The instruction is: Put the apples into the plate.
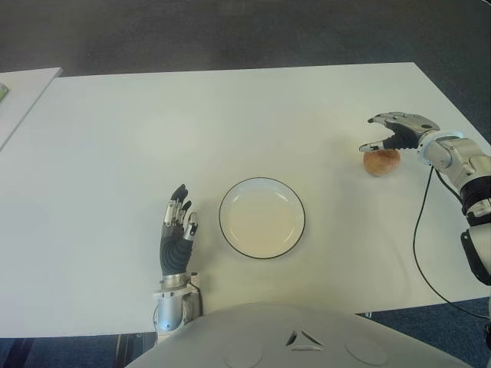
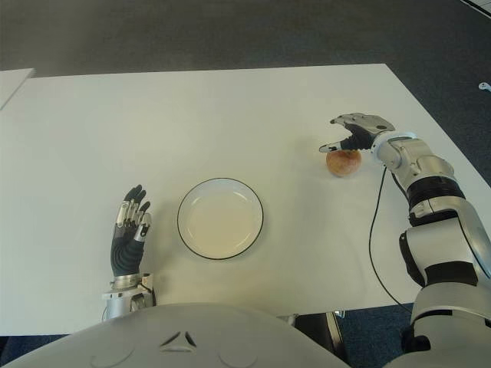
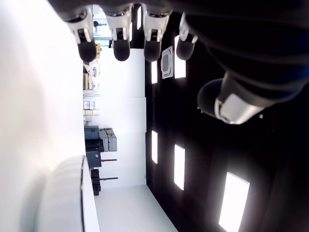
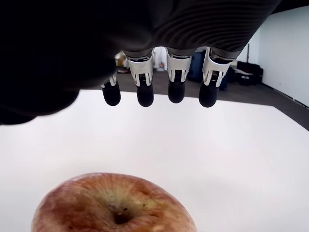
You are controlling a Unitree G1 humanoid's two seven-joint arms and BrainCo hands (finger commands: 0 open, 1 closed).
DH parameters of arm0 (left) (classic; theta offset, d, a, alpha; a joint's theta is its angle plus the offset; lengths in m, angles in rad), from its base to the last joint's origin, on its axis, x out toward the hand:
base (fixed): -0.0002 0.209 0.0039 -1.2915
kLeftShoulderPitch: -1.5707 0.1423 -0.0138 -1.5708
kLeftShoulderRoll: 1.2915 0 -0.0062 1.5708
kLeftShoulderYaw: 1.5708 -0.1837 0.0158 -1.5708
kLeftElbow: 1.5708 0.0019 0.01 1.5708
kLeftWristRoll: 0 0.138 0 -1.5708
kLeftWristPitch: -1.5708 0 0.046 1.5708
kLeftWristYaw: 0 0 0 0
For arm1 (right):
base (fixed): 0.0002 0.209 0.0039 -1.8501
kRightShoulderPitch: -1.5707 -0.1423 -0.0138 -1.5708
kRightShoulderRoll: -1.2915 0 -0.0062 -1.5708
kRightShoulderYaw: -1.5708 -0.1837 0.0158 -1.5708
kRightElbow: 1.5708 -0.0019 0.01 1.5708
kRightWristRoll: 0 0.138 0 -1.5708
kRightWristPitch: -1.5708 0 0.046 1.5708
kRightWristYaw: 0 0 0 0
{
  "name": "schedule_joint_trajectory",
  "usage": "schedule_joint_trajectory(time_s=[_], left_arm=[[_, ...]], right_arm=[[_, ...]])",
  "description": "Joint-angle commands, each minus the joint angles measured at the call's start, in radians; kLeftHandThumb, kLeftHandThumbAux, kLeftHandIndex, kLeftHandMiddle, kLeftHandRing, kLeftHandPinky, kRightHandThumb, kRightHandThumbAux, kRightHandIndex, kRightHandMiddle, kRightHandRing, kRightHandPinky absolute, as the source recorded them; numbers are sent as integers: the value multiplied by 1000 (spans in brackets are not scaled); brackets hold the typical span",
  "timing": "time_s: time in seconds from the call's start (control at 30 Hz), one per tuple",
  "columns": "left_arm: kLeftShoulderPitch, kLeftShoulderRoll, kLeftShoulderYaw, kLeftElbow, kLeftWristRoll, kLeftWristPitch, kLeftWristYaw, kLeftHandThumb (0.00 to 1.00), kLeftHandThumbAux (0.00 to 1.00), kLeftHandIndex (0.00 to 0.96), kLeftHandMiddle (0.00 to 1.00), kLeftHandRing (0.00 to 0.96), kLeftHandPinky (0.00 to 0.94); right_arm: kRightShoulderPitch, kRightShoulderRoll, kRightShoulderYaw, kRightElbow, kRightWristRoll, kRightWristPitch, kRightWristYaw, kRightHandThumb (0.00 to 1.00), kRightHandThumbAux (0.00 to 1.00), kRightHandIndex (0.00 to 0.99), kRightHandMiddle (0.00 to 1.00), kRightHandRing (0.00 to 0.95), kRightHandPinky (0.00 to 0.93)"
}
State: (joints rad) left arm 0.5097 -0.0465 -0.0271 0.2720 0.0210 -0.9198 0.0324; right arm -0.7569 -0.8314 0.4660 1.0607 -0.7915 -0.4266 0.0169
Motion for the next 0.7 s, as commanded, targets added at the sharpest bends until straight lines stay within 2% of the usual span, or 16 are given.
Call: schedule_joint_trajectory(time_s=[0.03,0.7], left_arm=[[-9,63,45,99,-16,49,-25,0,513,0,0,0,1],[28,87,57,21,-56,111,-60,0,462,0,0,0,0]], right_arm=[[7,44,26,48,-13,12,-28,163,234,0,0,0,0],[43,105,22,159,35,25,-95,200,276,0,0,0,20]])
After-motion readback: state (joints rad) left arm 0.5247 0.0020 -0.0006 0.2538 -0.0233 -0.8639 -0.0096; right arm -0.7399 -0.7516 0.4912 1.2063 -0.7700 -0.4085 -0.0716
